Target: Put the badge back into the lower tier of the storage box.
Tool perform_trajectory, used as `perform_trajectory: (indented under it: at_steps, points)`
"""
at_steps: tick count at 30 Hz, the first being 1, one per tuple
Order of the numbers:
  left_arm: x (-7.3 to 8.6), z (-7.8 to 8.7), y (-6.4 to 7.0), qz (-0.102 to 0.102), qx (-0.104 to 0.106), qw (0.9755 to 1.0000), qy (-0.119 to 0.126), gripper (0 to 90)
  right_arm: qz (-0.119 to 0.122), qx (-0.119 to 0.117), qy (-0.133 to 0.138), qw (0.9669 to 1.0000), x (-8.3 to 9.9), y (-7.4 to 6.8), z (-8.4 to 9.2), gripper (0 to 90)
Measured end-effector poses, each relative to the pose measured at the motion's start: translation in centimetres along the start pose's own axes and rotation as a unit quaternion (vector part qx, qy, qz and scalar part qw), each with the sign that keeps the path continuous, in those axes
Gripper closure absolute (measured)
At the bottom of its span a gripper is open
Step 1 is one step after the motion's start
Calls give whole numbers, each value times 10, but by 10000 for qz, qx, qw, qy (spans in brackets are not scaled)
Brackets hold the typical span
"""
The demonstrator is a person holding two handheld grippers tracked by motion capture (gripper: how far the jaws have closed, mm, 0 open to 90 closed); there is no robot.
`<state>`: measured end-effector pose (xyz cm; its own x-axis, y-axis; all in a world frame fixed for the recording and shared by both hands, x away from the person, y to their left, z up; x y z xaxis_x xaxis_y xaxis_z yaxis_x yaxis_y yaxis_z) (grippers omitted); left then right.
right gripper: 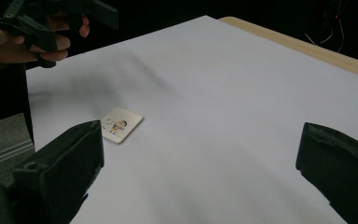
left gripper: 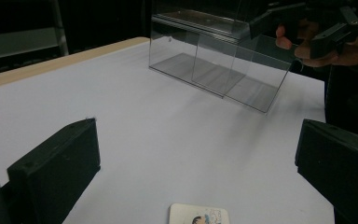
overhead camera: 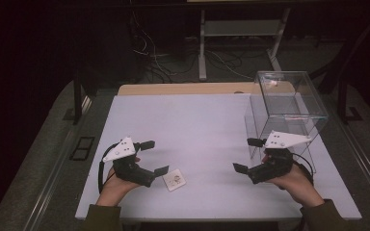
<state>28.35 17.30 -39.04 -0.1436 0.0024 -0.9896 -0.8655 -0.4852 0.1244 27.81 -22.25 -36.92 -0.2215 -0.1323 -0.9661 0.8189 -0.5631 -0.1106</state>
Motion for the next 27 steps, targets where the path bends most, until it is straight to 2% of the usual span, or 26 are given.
perform_trajectory:
  at_steps: [12,27]
  points:
    - [-1,0,0,-3,17,10000,-2,0,13,-66,-22,10000,-4,-6,-17,4]
    - [-1,2,0,12,1,10000,31,0,36,-36,-269,9996,-4,-17,-43,5]
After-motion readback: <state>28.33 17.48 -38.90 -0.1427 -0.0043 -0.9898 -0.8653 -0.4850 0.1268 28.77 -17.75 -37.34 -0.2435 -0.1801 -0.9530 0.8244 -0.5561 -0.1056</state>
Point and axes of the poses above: each handheld gripper's, and its own axes: z roughly backward along the jaws, x roughly out of its underside, y roughly to its right, the point moved 1 cm from there along -z, roughly forward along the jaws, and after that the axes turned 13 degrees about y, right-handed, at the moved point
